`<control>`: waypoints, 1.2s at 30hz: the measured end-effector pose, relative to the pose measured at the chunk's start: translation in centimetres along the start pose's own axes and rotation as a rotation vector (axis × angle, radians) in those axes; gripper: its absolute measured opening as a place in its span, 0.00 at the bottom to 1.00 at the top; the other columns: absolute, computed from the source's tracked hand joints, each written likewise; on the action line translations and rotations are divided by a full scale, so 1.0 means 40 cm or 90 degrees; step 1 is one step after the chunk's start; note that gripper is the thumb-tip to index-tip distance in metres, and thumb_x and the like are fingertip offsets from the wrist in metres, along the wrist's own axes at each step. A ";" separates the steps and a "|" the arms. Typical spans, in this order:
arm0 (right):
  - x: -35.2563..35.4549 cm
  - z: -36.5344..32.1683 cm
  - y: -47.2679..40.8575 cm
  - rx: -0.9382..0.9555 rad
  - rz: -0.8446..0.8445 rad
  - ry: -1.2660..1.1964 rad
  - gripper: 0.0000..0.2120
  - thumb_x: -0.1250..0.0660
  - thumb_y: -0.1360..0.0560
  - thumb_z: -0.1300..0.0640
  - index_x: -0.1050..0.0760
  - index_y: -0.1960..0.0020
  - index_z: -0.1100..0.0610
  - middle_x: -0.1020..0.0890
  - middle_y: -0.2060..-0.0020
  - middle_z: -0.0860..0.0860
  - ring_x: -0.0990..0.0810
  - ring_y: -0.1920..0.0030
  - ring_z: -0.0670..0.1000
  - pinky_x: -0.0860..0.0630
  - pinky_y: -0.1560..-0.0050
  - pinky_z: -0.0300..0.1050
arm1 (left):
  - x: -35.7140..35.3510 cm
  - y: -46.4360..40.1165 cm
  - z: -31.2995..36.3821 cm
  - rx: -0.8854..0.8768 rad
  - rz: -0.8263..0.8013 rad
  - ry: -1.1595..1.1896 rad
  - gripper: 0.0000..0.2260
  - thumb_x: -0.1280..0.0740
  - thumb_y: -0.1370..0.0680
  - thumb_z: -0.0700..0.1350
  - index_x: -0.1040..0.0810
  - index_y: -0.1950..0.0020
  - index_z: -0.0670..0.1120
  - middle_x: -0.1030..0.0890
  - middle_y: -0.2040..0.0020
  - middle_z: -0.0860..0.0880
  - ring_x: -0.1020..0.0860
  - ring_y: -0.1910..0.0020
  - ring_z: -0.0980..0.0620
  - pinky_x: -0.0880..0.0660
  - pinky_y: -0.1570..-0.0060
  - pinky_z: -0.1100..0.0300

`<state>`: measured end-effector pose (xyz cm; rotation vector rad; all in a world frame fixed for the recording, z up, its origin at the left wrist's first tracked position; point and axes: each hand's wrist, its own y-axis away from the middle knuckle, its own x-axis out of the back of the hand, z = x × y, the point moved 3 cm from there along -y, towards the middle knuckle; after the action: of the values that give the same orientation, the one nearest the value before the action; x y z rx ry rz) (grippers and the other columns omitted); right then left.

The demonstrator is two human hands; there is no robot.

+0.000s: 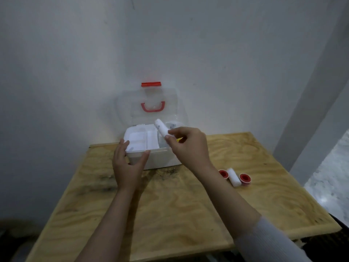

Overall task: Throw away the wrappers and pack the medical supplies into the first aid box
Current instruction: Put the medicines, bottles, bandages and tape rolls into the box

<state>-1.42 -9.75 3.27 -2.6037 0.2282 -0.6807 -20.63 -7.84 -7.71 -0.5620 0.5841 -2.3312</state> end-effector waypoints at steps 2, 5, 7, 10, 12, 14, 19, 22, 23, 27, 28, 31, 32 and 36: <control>-0.059 0.005 -0.033 0.003 -0.025 0.073 0.12 0.31 0.29 0.49 0.17 0.49 0.52 0.14 0.57 0.48 0.18 0.57 0.47 0.21 0.52 0.48 | -0.001 0.001 0.000 0.002 -0.004 -0.001 0.31 0.25 0.31 0.55 0.30 0.31 0.51 0.31 0.27 0.50 0.33 0.30 0.52 0.28 0.37 0.52; -0.116 0.015 -0.060 0.039 -0.019 0.164 0.12 0.33 0.27 0.49 0.18 0.47 0.51 0.14 0.54 0.49 0.21 0.49 0.54 0.27 0.44 0.50 | -0.001 -0.001 -0.004 0.006 -0.004 0.011 0.30 0.25 0.32 0.54 0.29 0.32 0.51 0.31 0.27 0.51 0.33 0.30 0.52 0.27 0.36 0.48; -0.135 0.014 -0.071 0.084 -0.009 0.218 0.12 0.33 0.27 0.49 0.18 0.47 0.51 0.14 0.54 0.50 0.24 0.48 0.57 0.30 0.46 0.52 | 0.000 0.000 -0.004 0.012 -0.003 0.007 0.30 0.25 0.32 0.55 0.30 0.32 0.53 0.32 0.27 0.52 0.33 0.30 0.51 0.27 0.36 0.47; -0.148 0.003 -0.076 0.153 0.010 0.268 0.09 0.30 0.30 0.51 0.16 0.53 0.54 0.14 0.61 0.53 0.23 0.54 0.61 0.28 0.53 0.54 | 0.000 0.001 -0.003 0.007 -0.001 0.000 0.31 0.26 0.32 0.58 0.30 0.32 0.53 0.31 0.27 0.51 0.32 0.30 0.50 0.26 0.38 0.45; -0.160 0.007 -0.072 0.189 0.027 0.300 0.07 0.27 0.33 0.53 0.15 0.59 0.55 0.15 0.67 0.53 0.22 0.59 0.60 0.28 0.57 0.53 | 0.000 0.001 -0.001 0.006 0.001 0.000 0.32 0.28 0.34 0.62 0.30 0.32 0.53 0.31 0.27 0.51 0.32 0.30 0.49 0.25 0.39 0.44; -0.171 0.015 -0.067 0.205 0.017 0.329 0.07 0.27 0.34 0.52 0.16 0.62 0.56 0.15 0.68 0.52 0.23 0.61 0.59 0.28 0.58 0.52 | 0.000 0.001 -0.001 0.006 0.002 0.007 0.33 0.30 0.34 0.64 0.29 0.33 0.52 0.30 0.27 0.51 0.31 0.30 0.49 0.25 0.39 0.43; -0.183 0.031 -0.051 0.208 -0.030 0.377 0.08 0.27 0.34 0.51 0.15 0.64 0.56 0.16 0.68 0.52 0.21 0.59 0.60 0.26 0.57 0.53 | 0.003 0.002 -0.001 0.003 -0.002 0.005 0.34 0.30 0.34 0.64 0.30 0.32 0.52 0.31 0.27 0.51 0.32 0.30 0.50 0.25 0.39 0.42; -0.180 0.038 -0.041 0.221 -0.029 0.401 0.06 0.25 0.35 0.52 0.15 0.65 0.54 0.17 0.68 0.51 0.21 0.59 0.60 0.25 0.58 0.52 | 0.003 0.001 -0.001 -0.001 -0.002 0.007 0.33 0.30 0.34 0.64 0.29 0.33 0.52 0.30 0.27 0.51 0.31 0.30 0.50 0.25 0.39 0.42; -0.178 0.040 -0.039 0.225 -0.023 0.401 0.05 0.25 0.36 0.52 0.15 0.65 0.54 0.18 0.68 0.51 0.21 0.61 0.59 0.26 0.59 0.51 | 0.004 0.000 0.000 -0.003 -0.002 0.007 0.33 0.30 0.34 0.64 0.30 0.33 0.52 0.30 0.27 0.51 0.32 0.30 0.50 0.25 0.39 0.42; -0.147 0.056 -0.019 0.237 0.014 0.310 0.05 0.27 0.34 0.53 0.16 0.60 0.54 0.19 0.67 0.50 0.22 0.62 0.57 0.28 0.60 0.49 | 0.004 0.002 -0.001 -0.007 -0.006 -0.001 0.34 0.30 0.34 0.64 0.30 0.32 0.51 0.31 0.27 0.50 0.32 0.30 0.50 0.25 0.39 0.43; -0.131 0.062 -0.011 0.237 0.031 0.288 0.05 0.29 0.32 0.53 0.16 0.59 0.54 0.19 0.66 0.50 0.23 0.62 0.56 0.29 0.59 0.48 | 0.003 0.001 0.000 -0.006 -0.005 -0.002 0.34 0.30 0.34 0.64 0.30 0.32 0.51 0.31 0.27 0.50 0.32 0.30 0.50 0.25 0.39 0.43; -0.075 0.093 0.013 0.212 0.059 0.253 0.06 0.31 0.31 0.54 0.17 0.56 0.53 0.20 0.64 0.50 0.24 0.61 0.55 0.30 0.59 0.46 | 0.009 -0.009 -0.003 -0.006 0.004 0.003 0.33 0.30 0.34 0.63 0.29 0.33 0.51 0.30 0.28 0.51 0.31 0.31 0.51 0.25 0.39 0.43; -0.055 0.111 0.021 0.199 0.057 0.251 0.06 0.31 0.31 0.54 0.17 0.56 0.53 0.20 0.64 0.51 0.23 0.62 0.55 0.29 0.59 0.47 | 0.013 -0.013 -0.006 -0.005 0.008 0.005 0.32 0.29 0.34 0.62 0.29 0.33 0.51 0.30 0.28 0.51 0.32 0.31 0.51 0.25 0.39 0.43; 0.025 0.179 0.022 0.116 0.012 0.274 0.08 0.29 0.33 0.56 0.18 0.54 0.54 0.19 0.62 0.51 0.20 0.61 0.55 0.23 0.58 0.52 | 0.042 -0.056 -0.004 -0.006 0.034 0.003 0.30 0.26 0.31 0.56 0.28 0.32 0.49 0.31 0.27 0.50 0.32 0.30 0.50 0.26 0.37 0.44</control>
<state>2.99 -8.13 -2.31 -2.2559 0.3046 -1.1925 -22.99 -7.39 -6.25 -0.5399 0.6045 -2.2816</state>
